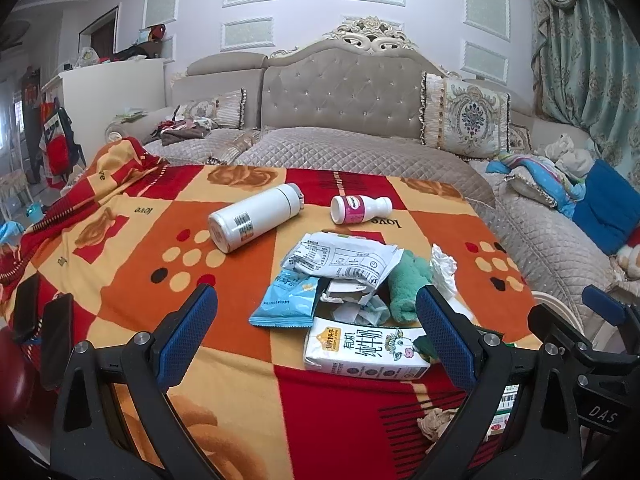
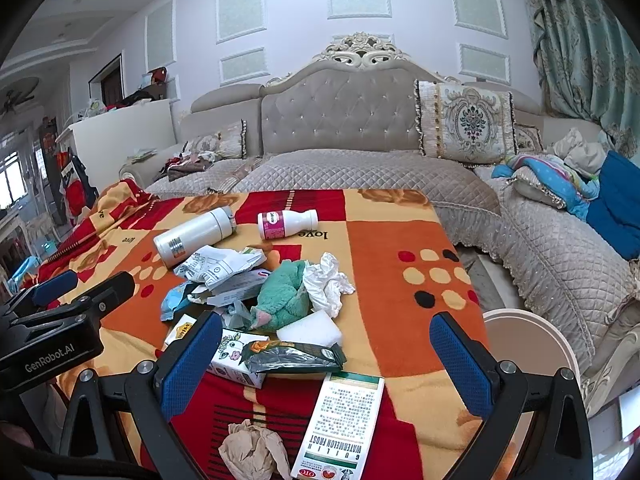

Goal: Collect trash

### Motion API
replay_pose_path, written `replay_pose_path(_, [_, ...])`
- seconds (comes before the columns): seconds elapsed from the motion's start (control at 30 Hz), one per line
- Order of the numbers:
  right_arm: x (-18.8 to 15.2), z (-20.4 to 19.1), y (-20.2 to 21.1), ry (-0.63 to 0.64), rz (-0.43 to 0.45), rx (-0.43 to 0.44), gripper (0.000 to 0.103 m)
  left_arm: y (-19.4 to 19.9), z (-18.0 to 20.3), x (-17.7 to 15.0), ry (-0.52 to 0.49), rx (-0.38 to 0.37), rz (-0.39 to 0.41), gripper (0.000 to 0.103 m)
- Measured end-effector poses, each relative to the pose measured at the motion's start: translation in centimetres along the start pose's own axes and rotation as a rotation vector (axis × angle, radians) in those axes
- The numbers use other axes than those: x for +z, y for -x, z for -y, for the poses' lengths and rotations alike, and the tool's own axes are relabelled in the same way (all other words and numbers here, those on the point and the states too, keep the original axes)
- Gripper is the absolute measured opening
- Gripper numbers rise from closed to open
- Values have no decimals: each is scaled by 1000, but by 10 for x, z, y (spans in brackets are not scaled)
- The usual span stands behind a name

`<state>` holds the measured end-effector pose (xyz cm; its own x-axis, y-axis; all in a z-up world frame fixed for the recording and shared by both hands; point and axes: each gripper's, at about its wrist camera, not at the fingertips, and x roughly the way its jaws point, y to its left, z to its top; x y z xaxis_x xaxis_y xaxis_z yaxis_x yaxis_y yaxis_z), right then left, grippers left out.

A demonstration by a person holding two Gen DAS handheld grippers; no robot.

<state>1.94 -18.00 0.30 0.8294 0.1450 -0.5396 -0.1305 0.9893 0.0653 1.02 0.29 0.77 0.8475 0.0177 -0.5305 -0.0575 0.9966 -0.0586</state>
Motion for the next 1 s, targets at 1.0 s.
replay_pose_path(1.0, [4, 8, -3, -15, -3, -14, 103, 2, 4, -2, -1, 4, 6, 99])
